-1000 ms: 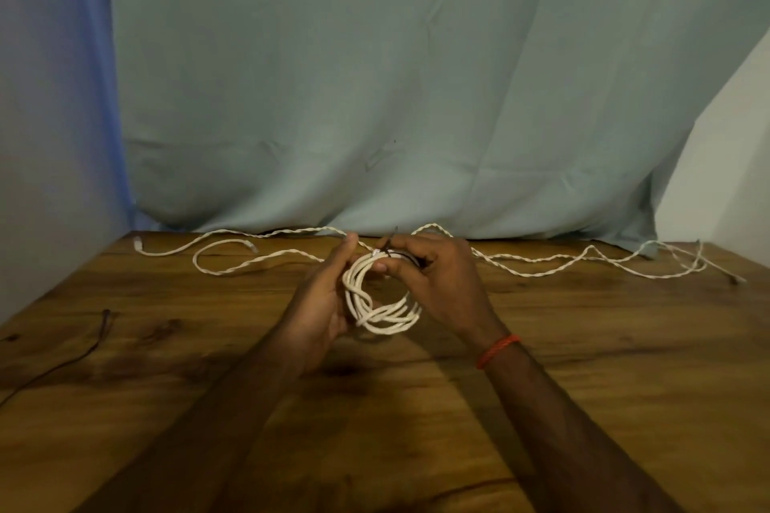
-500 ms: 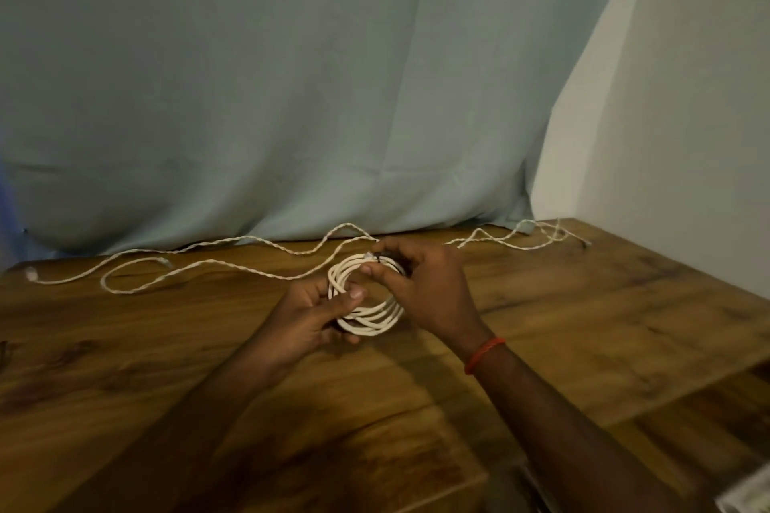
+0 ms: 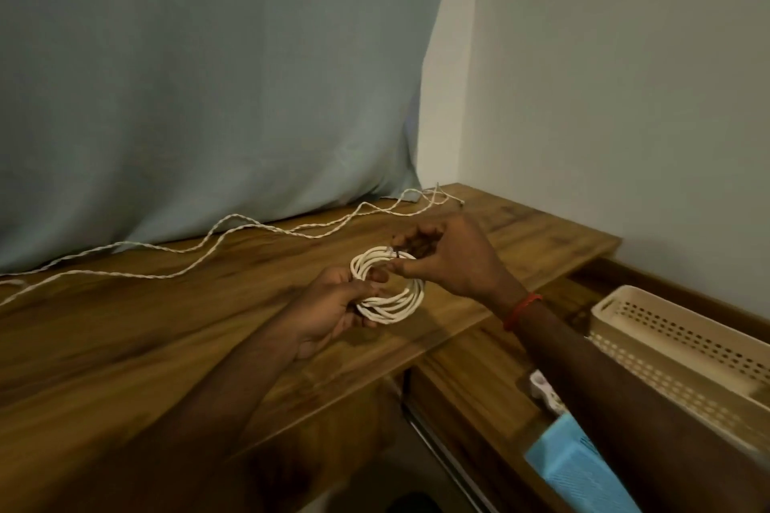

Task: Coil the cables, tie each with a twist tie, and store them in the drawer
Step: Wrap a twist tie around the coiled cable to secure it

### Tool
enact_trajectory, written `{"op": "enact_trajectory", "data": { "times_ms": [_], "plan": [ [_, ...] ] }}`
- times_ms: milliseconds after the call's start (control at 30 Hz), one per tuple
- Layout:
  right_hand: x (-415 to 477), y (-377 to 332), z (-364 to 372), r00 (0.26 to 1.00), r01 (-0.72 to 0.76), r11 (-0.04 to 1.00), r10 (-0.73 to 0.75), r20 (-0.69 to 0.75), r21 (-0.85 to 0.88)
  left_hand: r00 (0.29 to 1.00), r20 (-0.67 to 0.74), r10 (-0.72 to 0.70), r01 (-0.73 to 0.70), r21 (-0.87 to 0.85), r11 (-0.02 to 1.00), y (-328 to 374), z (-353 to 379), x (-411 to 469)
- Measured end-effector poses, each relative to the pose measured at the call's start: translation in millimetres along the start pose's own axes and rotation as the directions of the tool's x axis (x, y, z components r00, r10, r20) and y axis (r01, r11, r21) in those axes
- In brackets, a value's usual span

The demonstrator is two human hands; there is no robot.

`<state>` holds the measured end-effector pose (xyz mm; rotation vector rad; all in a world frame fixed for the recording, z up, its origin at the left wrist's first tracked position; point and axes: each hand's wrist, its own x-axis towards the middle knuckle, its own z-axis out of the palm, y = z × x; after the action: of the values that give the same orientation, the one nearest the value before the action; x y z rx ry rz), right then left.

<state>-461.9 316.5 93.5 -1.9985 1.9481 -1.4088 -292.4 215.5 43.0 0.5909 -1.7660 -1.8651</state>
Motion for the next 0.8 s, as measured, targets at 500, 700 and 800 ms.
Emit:
{"op": "enact_trajectory", "data": {
  "times_ms": [500,700,800],
  "plan": [
    [-113,119,-149,0.872,-0.32,0.939,0.238,-0.428,-0.129,0.971,0.134,-0.196,0.212,-0.117,0.97,-50,186,58],
    [-153,175,-177,0.764,-0.471,0.874,0.337,-0.55,-0.118,0.957,0.242,-0.158,0.164,-0.008,0.986,-70,254,85],
    [-162,194,-188,0.726,-0.521,0.848,0.378,-0.575,-0.1,0.945,0.285,-0.158,0.151,0.044,0.987,-78,274,95]
  ]
}}
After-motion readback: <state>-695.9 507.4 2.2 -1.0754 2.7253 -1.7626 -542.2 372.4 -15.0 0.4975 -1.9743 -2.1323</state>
